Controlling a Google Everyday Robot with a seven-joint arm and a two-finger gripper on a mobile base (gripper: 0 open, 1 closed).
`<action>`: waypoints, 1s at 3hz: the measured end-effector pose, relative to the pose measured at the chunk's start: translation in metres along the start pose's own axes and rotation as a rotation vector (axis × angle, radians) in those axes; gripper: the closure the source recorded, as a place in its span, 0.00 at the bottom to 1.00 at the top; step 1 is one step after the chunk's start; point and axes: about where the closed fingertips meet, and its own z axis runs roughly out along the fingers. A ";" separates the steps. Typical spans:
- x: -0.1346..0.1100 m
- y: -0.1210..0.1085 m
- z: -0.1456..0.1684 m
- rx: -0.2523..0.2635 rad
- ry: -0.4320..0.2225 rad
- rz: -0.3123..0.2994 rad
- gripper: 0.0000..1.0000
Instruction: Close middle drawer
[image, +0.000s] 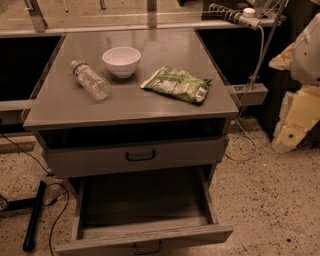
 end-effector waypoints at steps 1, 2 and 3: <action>-0.002 0.002 -0.002 0.010 -0.006 -0.012 0.00; -0.002 0.022 0.005 0.012 -0.055 -0.046 0.00; 0.005 0.055 0.033 -0.003 -0.128 -0.067 0.00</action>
Offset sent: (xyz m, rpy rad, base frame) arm -0.0435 0.0138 -0.0426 0.1011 -0.0302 0.1169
